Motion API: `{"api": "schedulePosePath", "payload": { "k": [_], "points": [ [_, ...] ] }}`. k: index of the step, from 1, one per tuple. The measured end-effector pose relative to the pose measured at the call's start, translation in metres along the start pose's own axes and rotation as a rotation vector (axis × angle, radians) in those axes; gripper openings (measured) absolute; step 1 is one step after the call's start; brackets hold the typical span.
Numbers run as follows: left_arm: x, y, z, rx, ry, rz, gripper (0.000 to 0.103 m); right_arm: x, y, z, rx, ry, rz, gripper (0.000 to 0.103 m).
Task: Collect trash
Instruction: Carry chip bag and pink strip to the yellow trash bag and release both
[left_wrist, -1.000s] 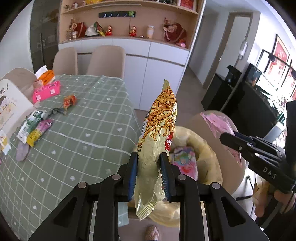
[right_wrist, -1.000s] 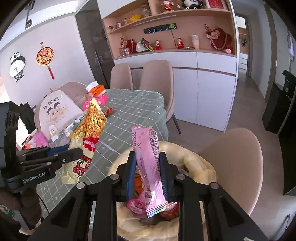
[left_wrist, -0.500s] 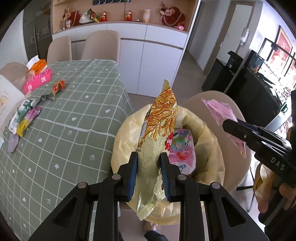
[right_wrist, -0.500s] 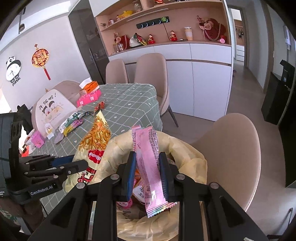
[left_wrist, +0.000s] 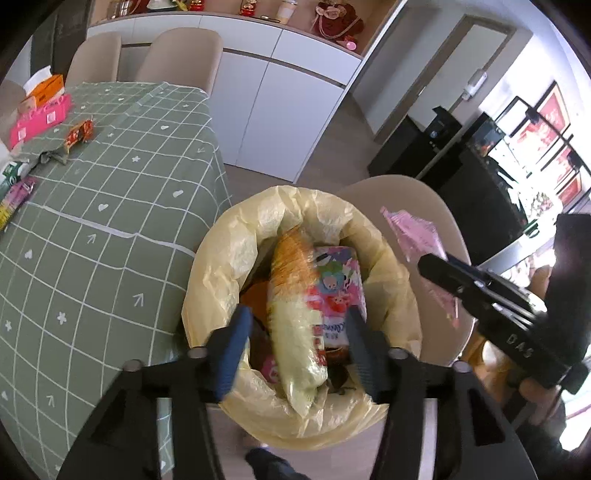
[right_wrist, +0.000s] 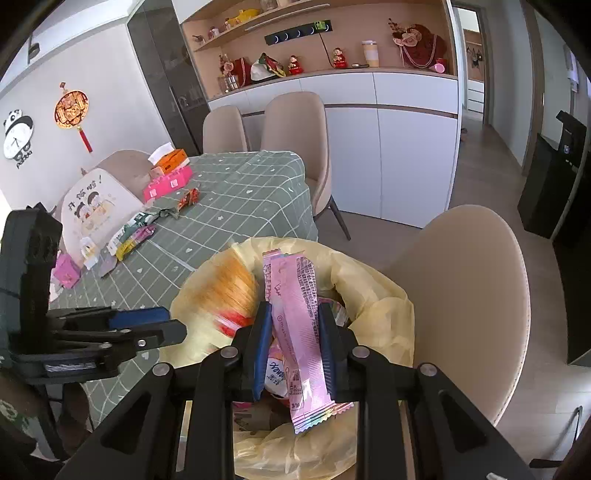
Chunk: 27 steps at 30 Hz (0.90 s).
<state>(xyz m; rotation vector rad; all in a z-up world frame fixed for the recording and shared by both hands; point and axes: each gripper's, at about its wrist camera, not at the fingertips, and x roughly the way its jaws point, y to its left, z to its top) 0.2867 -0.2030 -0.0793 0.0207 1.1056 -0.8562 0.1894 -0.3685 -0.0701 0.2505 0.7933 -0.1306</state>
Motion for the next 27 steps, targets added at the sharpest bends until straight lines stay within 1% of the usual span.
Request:
{"api": "schedulePosePath", "payload": {
  "k": [2,4,7,8,11,13,15,17,19,21,24,27],
  "points": [
    [-0.003,0.004,0.001,-0.009,-0.01,0.008,0.057,0.001,0.002,0.0,-0.002,0.0,0.007,0.023],
    [-0.008,0.008,0.002,-0.013,-0.028,0.033,0.057,0.004,0.006,0.001,-0.008,0.004,0.018,0.023],
    [-0.017,0.014,0.003,-0.014,-0.058,0.105,0.057,0.014,0.013,0.001,-0.014,0.021,0.043,0.023],
    [-0.021,0.019,0.003,-0.022,-0.068,0.122,0.057,0.019,0.017,0.001,-0.016,0.03,0.052,0.023],
    [-0.028,0.036,0.003,-0.06,-0.077,0.14,0.057,0.04,0.032,-0.003,-0.039,0.074,0.069,0.023],
    [-0.031,0.045,0.001,-0.082,-0.081,0.152,0.057,0.062,0.042,-0.008,-0.06,0.129,0.072,0.023],
    [-0.037,0.058,-0.003,-0.11,-0.084,0.167,0.057,0.084,0.052,-0.014,-0.094,0.185,0.057,0.023],
    [-0.043,0.068,-0.007,-0.134,-0.088,0.181,0.057,0.108,0.057,-0.021,-0.123,0.256,0.028,0.022],
    [-0.049,0.076,-0.011,-0.149,-0.091,0.2,0.057,0.134,0.057,-0.028,-0.119,0.347,0.018,0.023],
    [-0.055,0.083,-0.014,-0.155,-0.1,0.23,0.057,0.146,0.055,-0.033,-0.107,0.394,0.026,0.023],
    [-0.064,0.091,-0.017,-0.16,-0.125,0.272,0.057,0.156,0.054,-0.034,-0.116,0.433,0.012,0.022],
    [-0.071,0.094,-0.018,-0.165,-0.148,0.3,0.057,0.169,0.049,-0.038,-0.116,0.5,-0.006,0.023]
  ]
}}
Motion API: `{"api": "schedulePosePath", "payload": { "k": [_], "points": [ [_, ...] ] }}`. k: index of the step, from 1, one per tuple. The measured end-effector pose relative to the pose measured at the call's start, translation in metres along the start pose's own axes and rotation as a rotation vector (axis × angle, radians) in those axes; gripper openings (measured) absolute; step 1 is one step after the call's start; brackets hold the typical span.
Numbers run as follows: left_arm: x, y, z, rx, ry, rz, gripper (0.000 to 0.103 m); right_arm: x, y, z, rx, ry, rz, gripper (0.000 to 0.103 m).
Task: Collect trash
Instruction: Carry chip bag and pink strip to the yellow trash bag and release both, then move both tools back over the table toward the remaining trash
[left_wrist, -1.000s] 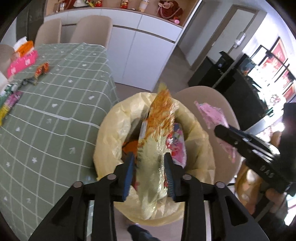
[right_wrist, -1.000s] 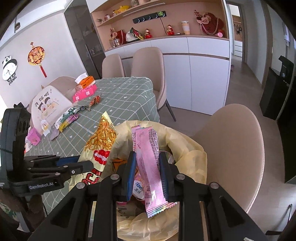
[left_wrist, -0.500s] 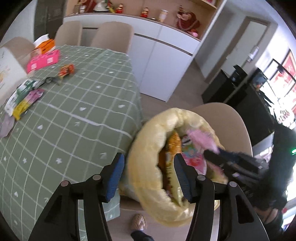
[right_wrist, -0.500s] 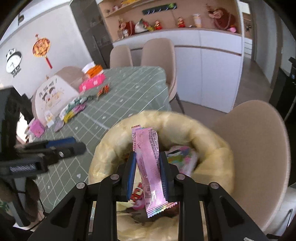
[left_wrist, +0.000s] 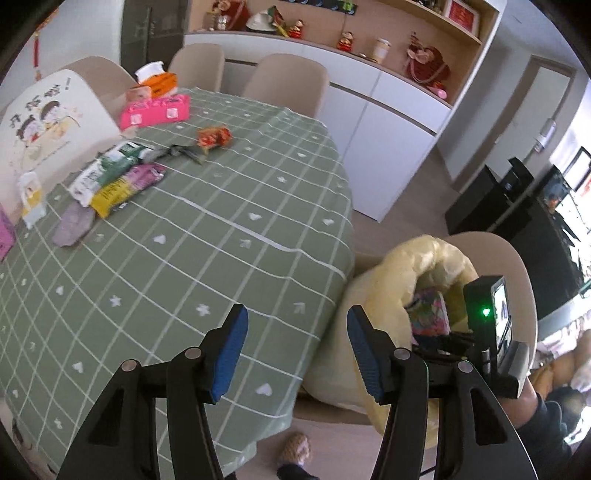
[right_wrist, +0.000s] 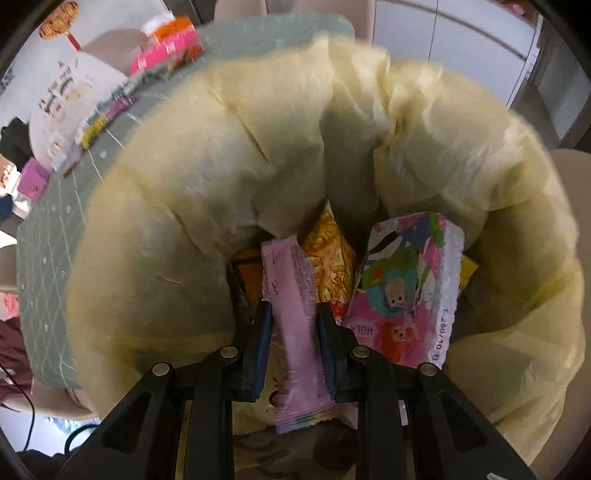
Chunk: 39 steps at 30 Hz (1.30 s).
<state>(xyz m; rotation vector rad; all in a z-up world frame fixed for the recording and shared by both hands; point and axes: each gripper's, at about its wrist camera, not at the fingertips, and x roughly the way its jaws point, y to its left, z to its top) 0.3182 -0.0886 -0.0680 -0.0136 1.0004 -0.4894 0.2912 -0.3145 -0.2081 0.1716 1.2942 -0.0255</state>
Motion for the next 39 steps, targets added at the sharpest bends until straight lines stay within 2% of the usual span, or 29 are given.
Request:
{"api": "schedulePosePath", "payload": {
  "k": [3,8,11,20,28,32,39],
  "points": [
    [-0.007,0.002,0.0,0.015,-0.024,0.027,0.057,0.0,-0.002,-0.002,0.019,0.01,0.007,0.024],
    [-0.013,0.005,0.002,0.032,-0.042,0.039,0.057,-0.017,-0.006,-0.006,0.059,-0.013,0.001,0.035],
    [-0.014,0.007,0.003,0.042,-0.05,0.04,0.057,-0.037,-0.007,-0.013,0.068,-0.054,0.019,0.042],
    [-0.02,0.01,0.011,0.114,-0.08,0.069,0.057,-0.113,0.006,-0.02,0.033,-0.22,-0.026,0.043],
    [-0.04,0.051,0.031,0.095,-0.144,0.1,0.057,-0.167,0.068,0.008,-0.032,-0.422,-0.018,0.043],
    [-0.051,0.088,0.044,0.055,-0.174,0.114,0.057,-0.177,0.105,0.03,-0.078,-0.478,0.006,0.043],
    [-0.069,0.162,0.063,0.002,-0.199,0.122,0.06,-0.164,0.185,0.071,-0.132,-0.52,0.007,0.043]
  ]
}}
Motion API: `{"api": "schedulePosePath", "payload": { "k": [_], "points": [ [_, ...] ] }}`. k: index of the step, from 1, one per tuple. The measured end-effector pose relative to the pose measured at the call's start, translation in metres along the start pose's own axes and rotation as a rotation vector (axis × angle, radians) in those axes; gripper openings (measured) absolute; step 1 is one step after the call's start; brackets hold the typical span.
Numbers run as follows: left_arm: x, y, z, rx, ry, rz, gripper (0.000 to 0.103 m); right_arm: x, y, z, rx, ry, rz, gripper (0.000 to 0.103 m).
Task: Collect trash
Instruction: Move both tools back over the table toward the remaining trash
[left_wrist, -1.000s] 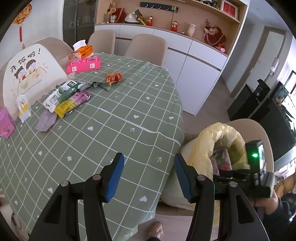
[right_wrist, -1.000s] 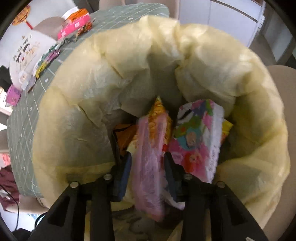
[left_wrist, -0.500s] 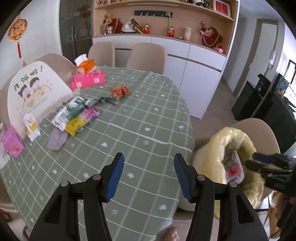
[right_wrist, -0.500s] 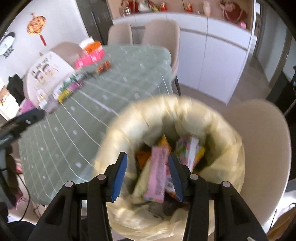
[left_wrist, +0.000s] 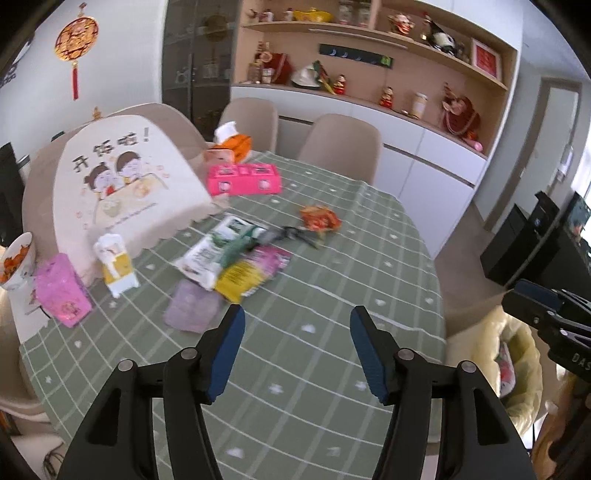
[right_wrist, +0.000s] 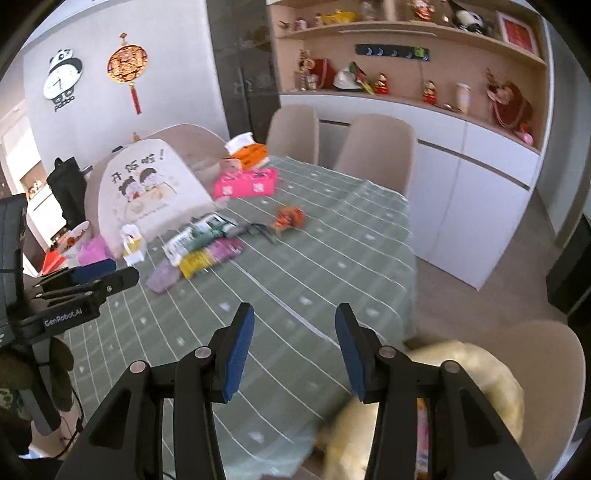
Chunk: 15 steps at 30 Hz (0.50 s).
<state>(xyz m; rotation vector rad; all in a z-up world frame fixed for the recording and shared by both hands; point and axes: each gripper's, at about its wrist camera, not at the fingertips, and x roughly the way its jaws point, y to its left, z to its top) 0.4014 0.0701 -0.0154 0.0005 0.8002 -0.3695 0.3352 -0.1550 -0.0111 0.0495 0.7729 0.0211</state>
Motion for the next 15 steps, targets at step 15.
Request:
{"api": "schedulePosePath", "payload": {
  "k": [15],
  "points": [
    [0.029,0.095,0.025,-0.099,0.025,0.059,0.062,0.084,0.081,0.051,-0.084,0.019,0.012,0.043]
  ]
}}
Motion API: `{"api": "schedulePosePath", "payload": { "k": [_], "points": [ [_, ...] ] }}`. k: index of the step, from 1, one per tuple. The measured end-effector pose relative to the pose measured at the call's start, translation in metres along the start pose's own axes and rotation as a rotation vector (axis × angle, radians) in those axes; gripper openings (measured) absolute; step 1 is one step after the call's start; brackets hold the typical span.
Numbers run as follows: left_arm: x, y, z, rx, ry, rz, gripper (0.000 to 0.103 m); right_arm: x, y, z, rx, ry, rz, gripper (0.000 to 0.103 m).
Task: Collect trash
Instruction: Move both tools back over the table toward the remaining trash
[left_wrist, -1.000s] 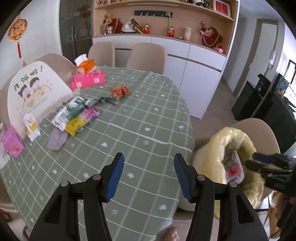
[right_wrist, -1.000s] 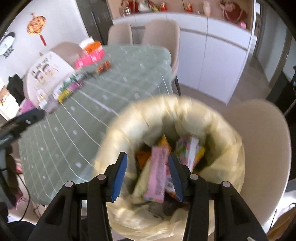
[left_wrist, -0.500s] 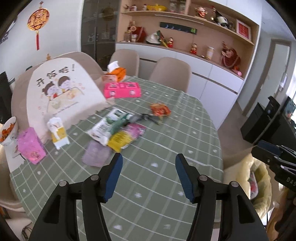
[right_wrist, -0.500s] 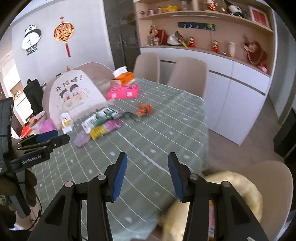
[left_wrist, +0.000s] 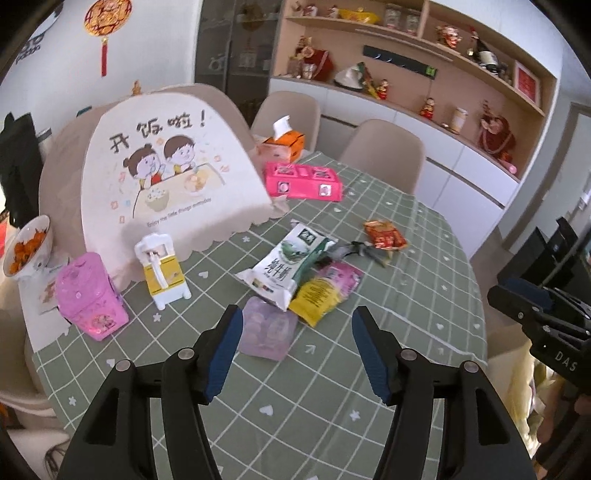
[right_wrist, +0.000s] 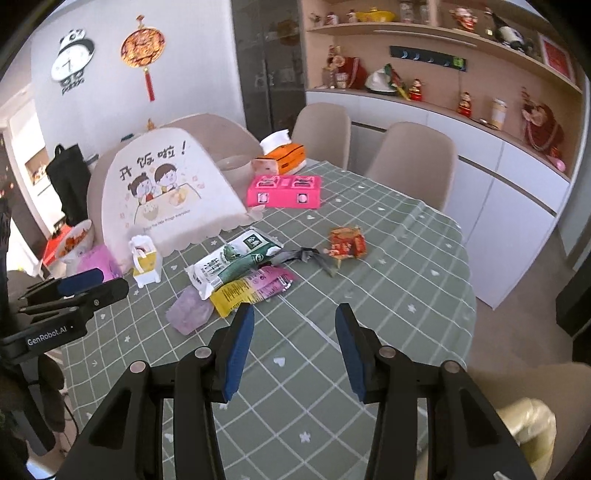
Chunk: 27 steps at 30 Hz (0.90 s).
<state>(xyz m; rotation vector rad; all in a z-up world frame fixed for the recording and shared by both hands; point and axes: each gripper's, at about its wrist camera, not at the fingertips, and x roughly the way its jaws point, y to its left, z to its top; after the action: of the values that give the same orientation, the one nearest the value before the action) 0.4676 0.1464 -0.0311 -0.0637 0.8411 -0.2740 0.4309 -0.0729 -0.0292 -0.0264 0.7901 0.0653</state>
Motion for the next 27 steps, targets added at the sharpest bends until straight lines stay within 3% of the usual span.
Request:
{"api": "schedulePosePath", "payload": {
  "k": [5,11,16,22,27],
  "points": [
    [0.03,0.01,0.005,-0.059,0.028,0.026,0.062,0.042,-0.005,0.013,-0.061,0.008,0.02,0.043],
    [0.081,0.012,0.013,-0.141,0.08,-0.005,0.062,0.098,-0.024,0.032,-0.127,0.044,0.094,0.043],
    [0.121,-0.004,0.018,-0.121,0.121,-0.039,0.064,0.137,-0.04,0.047,-0.172,0.073,0.107,0.043],
    [0.163,0.001,0.043,-0.098,0.15,0.013,0.073,0.17,-0.054,0.06,-0.206,0.083,0.108,0.043],
    [0.203,0.014,0.068,-0.081,0.181,0.055,0.074,0.193,-0.064,0.063,-0.196,0.103,0.108,0.043]
  ]
}}
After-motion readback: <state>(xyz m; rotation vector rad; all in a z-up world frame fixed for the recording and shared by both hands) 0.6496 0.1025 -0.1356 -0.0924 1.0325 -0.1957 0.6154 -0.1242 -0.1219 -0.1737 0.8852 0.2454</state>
